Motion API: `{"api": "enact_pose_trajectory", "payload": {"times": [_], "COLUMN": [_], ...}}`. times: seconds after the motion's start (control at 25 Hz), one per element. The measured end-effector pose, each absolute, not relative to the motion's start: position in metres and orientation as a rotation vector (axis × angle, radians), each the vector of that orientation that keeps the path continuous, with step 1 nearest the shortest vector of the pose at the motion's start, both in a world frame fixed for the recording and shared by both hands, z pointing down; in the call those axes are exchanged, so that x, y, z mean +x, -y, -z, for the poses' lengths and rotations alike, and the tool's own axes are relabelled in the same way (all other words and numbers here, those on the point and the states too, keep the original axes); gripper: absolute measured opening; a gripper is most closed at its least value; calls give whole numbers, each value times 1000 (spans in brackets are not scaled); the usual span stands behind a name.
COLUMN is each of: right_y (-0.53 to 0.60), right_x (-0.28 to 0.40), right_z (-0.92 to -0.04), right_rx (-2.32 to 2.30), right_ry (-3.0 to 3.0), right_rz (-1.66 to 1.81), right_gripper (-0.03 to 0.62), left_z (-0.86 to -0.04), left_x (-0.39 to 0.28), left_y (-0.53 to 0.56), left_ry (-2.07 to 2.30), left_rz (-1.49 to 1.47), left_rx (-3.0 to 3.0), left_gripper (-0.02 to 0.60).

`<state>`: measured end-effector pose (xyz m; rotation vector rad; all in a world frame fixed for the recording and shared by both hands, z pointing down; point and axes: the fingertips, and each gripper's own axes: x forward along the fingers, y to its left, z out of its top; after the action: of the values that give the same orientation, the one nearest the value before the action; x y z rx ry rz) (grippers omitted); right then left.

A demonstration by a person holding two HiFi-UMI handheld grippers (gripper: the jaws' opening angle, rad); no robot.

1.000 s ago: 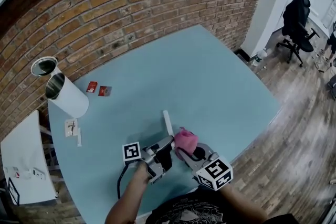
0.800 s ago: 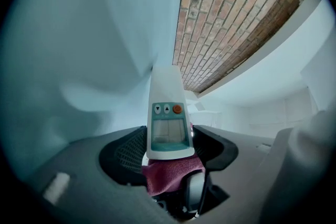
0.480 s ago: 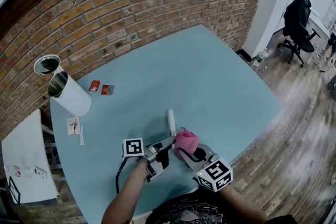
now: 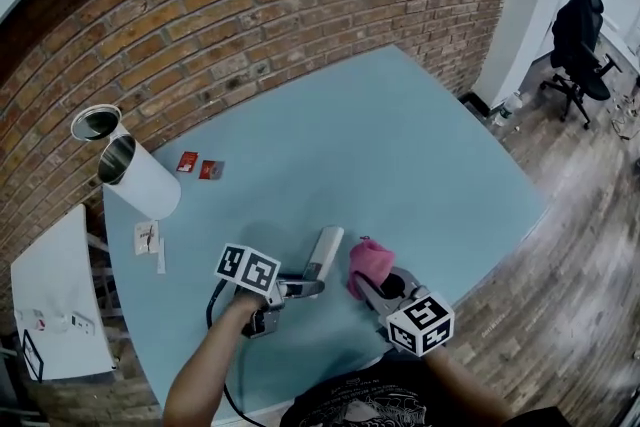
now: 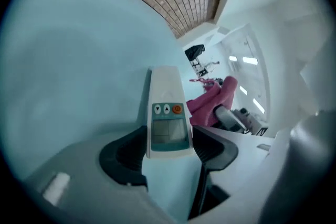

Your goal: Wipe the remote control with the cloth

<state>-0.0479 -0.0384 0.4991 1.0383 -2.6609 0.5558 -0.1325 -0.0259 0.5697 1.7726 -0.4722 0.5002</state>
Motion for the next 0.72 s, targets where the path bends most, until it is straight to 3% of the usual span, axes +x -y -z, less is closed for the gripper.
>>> {"api": "enact_pose_trajectory", "payload": {"times": [0.24, 0.72], "right_y": [46, 69], "right_x": [-47, -44], "right_z": [-502, -498], "right_rx": [957, 726], "right_ry": [2680, 2778], "right_rz": [-581, -637], "right_gripper": [64, 64], "left_z": [-584, -594], "left_x": [-149, -174], "left_y": [11, 21], "left_ry": [467, 444], "left_rz": [-1139, -1845], "left_rx": [1924, 1961], "left_gripper": [270, 276]}}
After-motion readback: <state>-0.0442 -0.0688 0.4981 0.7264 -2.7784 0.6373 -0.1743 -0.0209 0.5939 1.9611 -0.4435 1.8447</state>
